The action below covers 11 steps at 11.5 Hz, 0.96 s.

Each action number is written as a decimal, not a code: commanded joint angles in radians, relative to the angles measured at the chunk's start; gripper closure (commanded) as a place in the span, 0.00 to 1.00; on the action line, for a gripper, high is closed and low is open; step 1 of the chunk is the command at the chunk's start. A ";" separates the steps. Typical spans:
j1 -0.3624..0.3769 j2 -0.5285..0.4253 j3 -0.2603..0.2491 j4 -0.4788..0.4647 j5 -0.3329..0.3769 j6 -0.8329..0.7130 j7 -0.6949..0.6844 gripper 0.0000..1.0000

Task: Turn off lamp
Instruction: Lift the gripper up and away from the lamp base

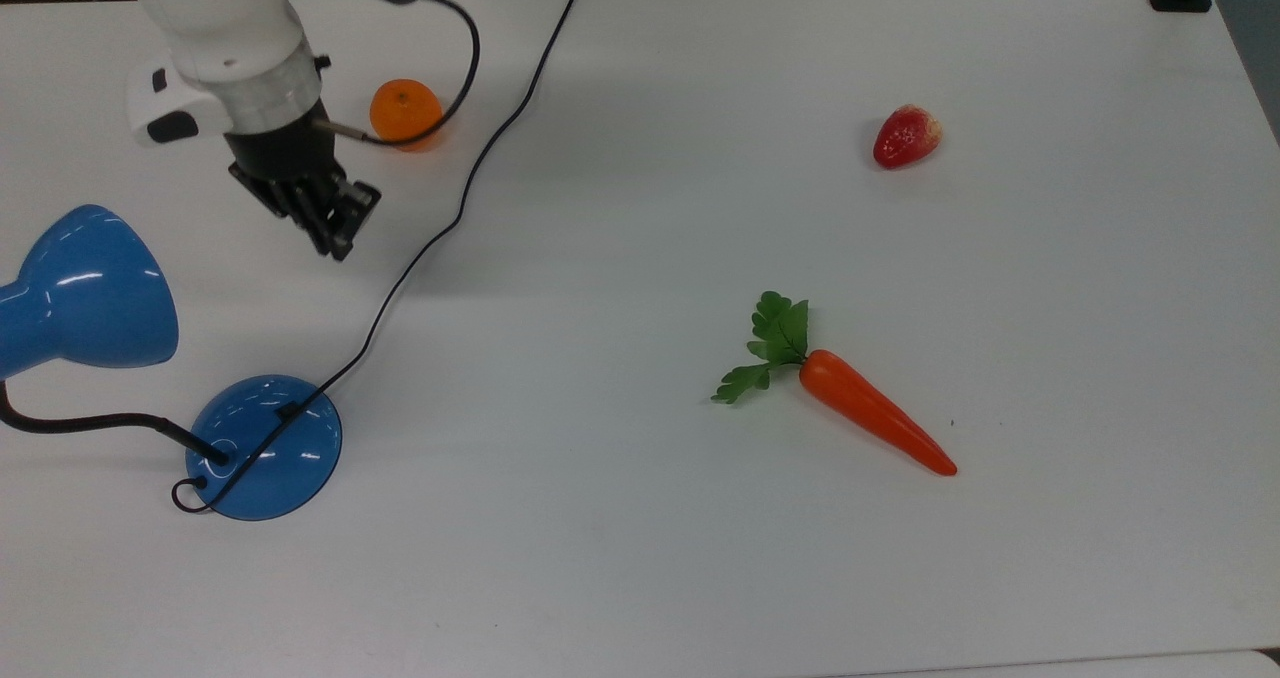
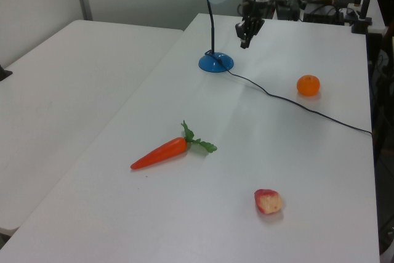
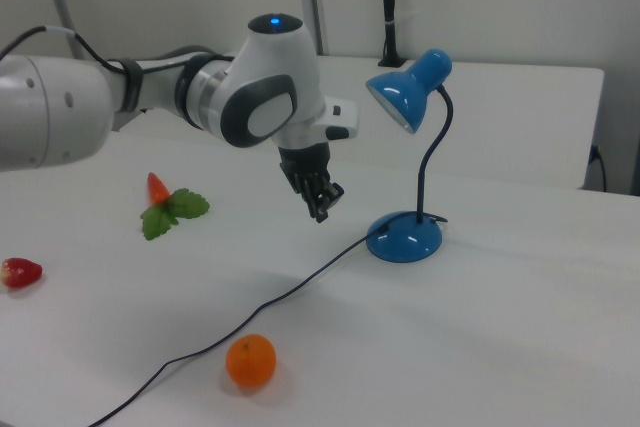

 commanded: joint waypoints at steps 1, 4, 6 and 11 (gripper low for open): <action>0.009 -0.118 -0.009 -0.032 -0.015 -0.215 -0.135 0.75; 0.036 -0.178 -0.007 -0.034 -0.085 -0.363 -0.172 0.48; 0.069 -0.190 -0.015 -0.035 -0.090 -0.397 -0.180 0.33; 0.055 -0.300 -0.014 -0.049 -0.073 -0.521 -0.258 0.00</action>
